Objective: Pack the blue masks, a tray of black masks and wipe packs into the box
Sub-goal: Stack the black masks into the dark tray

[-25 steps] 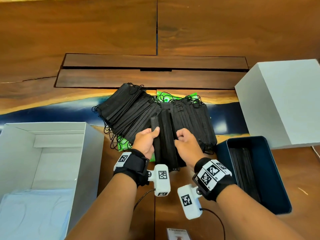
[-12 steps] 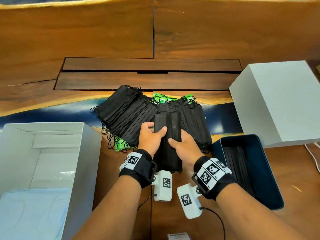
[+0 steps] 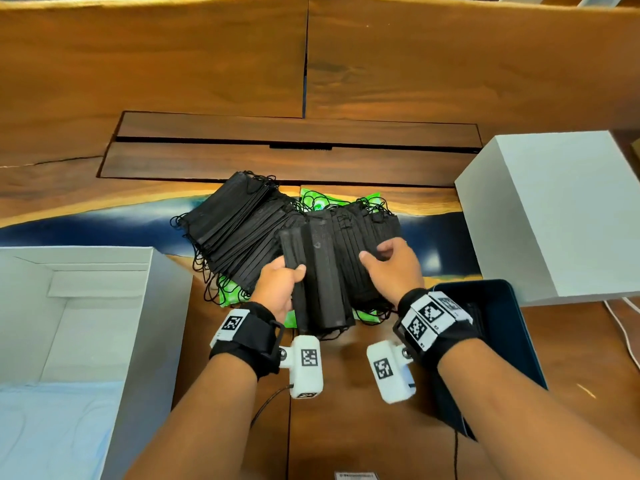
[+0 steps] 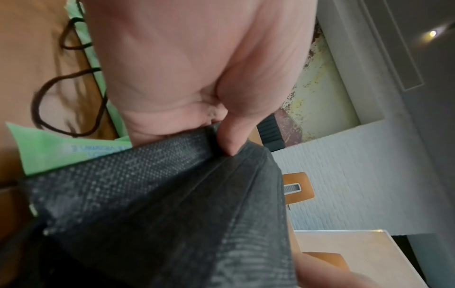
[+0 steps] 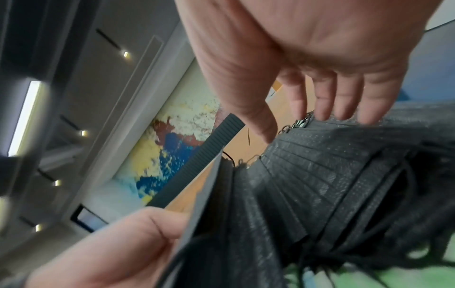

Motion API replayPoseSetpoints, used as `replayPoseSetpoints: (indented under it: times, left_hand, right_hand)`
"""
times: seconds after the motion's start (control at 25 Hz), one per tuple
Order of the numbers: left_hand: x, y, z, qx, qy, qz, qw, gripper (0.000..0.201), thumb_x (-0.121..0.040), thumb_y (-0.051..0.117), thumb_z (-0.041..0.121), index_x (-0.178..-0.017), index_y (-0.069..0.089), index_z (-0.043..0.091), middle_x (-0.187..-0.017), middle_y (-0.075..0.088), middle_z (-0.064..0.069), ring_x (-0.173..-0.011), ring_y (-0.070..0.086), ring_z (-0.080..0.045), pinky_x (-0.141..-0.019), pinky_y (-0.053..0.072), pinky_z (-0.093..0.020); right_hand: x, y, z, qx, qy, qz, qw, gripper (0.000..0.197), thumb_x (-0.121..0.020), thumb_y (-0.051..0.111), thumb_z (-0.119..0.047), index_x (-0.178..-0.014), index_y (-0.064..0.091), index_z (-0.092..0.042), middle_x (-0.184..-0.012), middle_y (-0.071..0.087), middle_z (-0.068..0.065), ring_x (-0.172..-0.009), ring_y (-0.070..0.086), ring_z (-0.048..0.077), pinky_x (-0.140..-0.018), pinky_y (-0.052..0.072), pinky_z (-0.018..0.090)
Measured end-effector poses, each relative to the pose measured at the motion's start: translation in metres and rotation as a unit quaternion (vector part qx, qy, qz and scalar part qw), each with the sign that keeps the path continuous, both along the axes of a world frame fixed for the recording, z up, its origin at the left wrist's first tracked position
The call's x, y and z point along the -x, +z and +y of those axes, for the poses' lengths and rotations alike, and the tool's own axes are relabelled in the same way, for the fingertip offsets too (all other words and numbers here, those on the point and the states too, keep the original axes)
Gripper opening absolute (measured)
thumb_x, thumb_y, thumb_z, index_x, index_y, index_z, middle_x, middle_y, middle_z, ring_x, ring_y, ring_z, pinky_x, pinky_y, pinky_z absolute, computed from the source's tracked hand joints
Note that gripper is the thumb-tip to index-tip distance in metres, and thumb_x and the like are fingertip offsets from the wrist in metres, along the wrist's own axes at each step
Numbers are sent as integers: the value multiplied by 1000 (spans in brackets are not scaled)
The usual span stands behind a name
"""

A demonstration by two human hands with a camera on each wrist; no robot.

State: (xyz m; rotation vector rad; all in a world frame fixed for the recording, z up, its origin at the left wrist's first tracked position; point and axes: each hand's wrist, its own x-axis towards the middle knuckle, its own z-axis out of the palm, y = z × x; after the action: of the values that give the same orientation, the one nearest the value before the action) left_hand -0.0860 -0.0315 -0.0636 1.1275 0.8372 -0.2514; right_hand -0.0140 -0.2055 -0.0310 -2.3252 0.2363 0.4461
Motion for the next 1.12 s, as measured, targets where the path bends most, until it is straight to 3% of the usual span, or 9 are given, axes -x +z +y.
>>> replayPoseSetpoints:
  times: [0.12,0.24,0.36,0.52,0.68,0.76,0.92,1.04,1.12]
  left_hand:
    - [-6,-2,-3,23,27,-4,999,35,-98,41,-4,-125,60,6,-121,67,-17,-113,62,-34,-100,47,-53]
    - [-11,-1,-11,50,45,-9,998,34,-98,39,-6,-125,59,2,-118,66,-20,-108,63,-34,-96,50,-51]
    - [-17,-5,-16,61,54,-2,997,34,-98,39,-7,-126,57,1,-119,65,-21,-104,64,-33,-90,52,-48]
    - [-21,-4,-20,64,51,5,997,31,-99,39,-7,-118,59,6,-109,67,-15,-92,66,-26,-82,54,-42]
    - [-21,-3,-20,66,59,3,996,31,-98,39,-9,-117,59,5,-119,64,-21,-105,62,-33,-97,48,-51]
    - [-19,0,-21,70,57,-5,996,32,-98,39,-9,-120,58,2,-124,62,-23,-110,61,-35,-97,49,-50]
    - [-14,11,-19,111,51,-45,991,38,-101,36,0,-134,53,5,-118,67,-17,-98,67,-29,-76,58,-38]
    - [-5,23,-15,184,76,-85,976,42,-99,34,3,-136,53,9,-112,68,-13,-72,69,-21,-57,57,-33]
    - [1,37,-14,219,62,-125,966,44,-96,33,1,-135,53,11,-112,68,-11,-50,59,-17,-47,51,-29]
  right_hand:
    - [-19,-5,8,101,57,30,993,64,-80,74,-40,-129,45,-11,-131,50,11,-125,46,31,-102,44,44]
    - [-29,-19,13,149,73,52,985,74,-76,77,-44,-130,42,-10,-132,51,13,-125,48,34,-101,45,49]
    - [-37,-27,11,130,69,72,986,74,-70,80,-46,-126,48,-10,-127,55,12,-120,53,33,-97,49,45]
    - [-39,-25,12,85,94,64,990,39,-72,78,-34,-101,63,-13,-102,68,6,-98,65,27,-82,55,33]
    - [-30,-21,16,8,109,71,991,28,-72,77,-29,-94,64,-16,-94,71,4,-90,67,24,-81,56,35]
    - [-27,-14,17,-13,124,78,989,12,-77,71,-20,-88,66,-16,-90,71,5,-89,68,24,-79,55,31]
    - [-16,1,11,-137,59,118,982,22,-79,66,-2,-99,64,-12,-90,69,7,-86,66,24,-81,57,36]
    - [-6,7,3,-212,1,156,965,36,-80,67,7,-111,61,-11,-101,69,12,-94,67,29,-77,58,38]
    - [0,12,1,-238,-9,170,956,34,-82,66,6,-111,60,-12,-103,69,14,-95,67,30,-76,58,39]
